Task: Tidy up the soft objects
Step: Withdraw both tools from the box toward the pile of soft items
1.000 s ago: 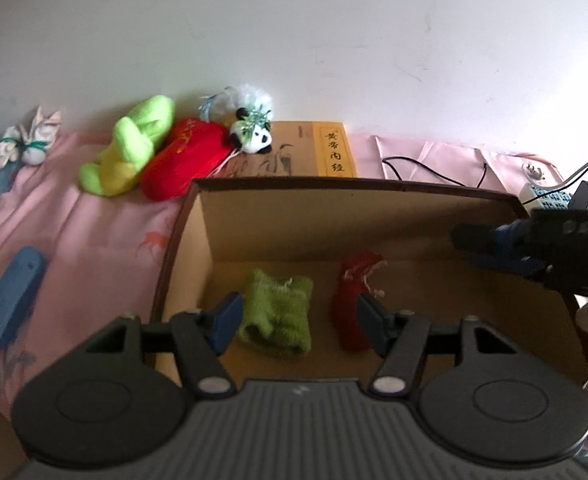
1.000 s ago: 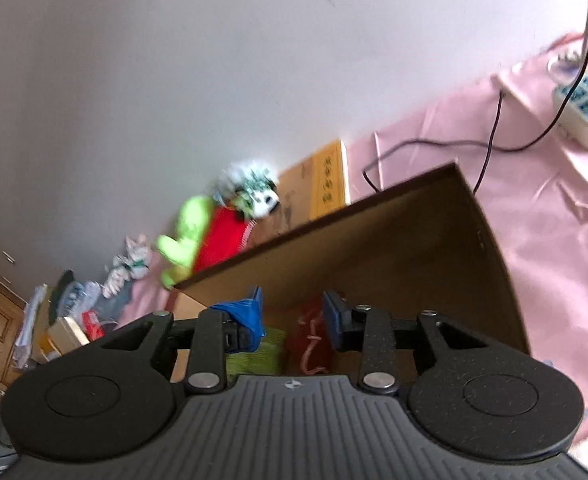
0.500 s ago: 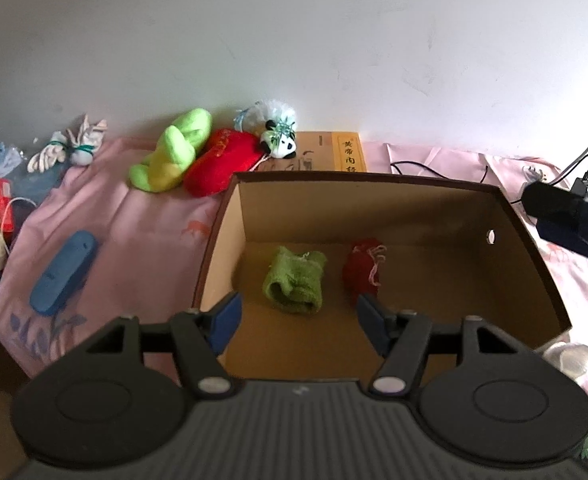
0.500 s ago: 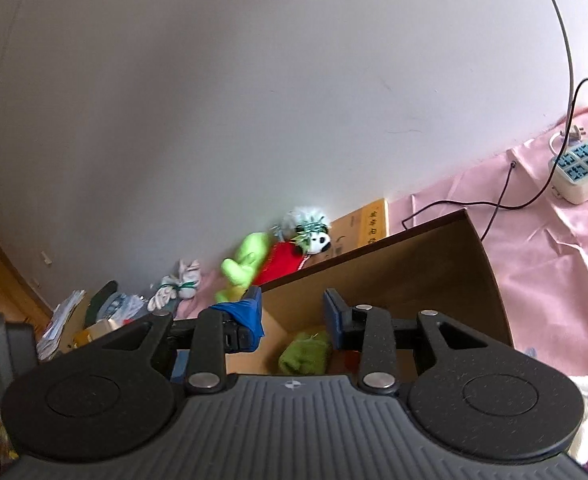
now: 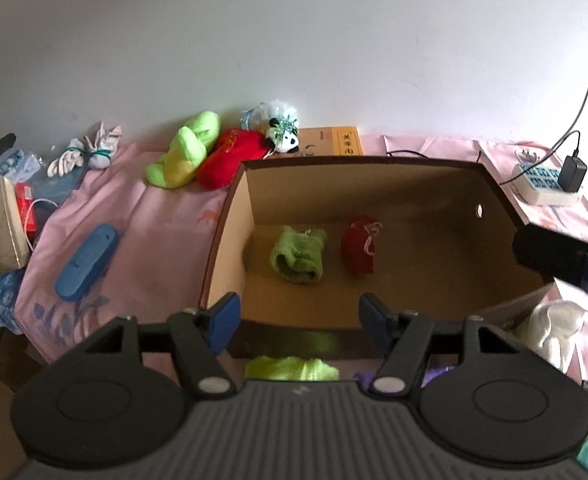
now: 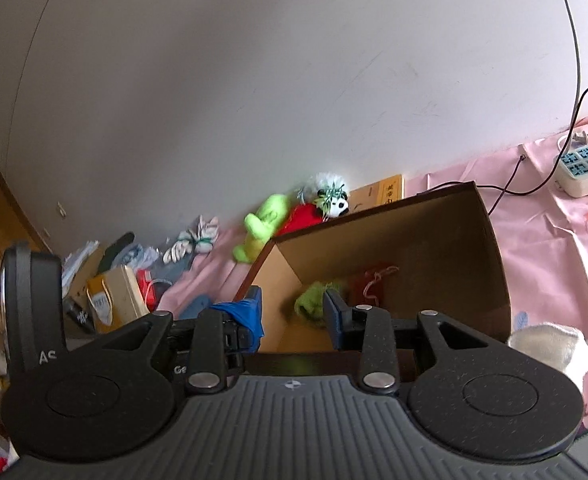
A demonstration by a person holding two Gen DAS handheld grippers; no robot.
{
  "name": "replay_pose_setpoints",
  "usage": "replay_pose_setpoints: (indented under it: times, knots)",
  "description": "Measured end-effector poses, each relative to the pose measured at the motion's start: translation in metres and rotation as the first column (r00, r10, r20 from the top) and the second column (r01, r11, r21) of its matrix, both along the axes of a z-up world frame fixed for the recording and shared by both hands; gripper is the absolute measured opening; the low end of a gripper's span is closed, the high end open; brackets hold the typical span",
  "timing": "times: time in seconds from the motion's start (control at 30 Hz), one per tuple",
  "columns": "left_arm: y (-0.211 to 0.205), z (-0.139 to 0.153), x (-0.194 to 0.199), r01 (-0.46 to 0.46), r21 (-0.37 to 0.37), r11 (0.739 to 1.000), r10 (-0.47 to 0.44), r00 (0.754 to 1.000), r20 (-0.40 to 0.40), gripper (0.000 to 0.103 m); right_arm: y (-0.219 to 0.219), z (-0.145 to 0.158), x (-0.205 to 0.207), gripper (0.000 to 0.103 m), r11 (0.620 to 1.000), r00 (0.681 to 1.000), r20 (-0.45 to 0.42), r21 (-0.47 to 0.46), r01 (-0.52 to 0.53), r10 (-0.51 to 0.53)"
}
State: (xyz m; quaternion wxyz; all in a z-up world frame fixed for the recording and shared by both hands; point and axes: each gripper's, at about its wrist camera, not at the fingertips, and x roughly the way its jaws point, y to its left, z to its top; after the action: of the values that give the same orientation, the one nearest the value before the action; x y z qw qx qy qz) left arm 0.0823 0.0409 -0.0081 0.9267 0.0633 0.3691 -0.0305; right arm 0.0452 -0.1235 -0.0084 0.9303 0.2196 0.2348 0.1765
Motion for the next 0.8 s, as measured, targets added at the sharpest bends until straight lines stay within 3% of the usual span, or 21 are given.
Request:
replay_pose_setpoints:
  times: [0.2, 0.8]
  knots:
    - [-0.005, -0.001, -0.015, 0.001, 0.020, 1.000, -0.001, 1.000, 0.000, 0.067, 0.001, 0.003, -0.015, 0.017, 0.999, 1.000, 0.015, -0.038, -0.004, 0.005]
    - [-0.028, -0.008, -0.048, 0.026, 0.059, 0.998, -0.025, 1.000, -0.018, 0.067, -0.022, -0.012, -0.046, 0.017, 0.999, 0.998, -0.044, -0.021, 0.040, -0.041]
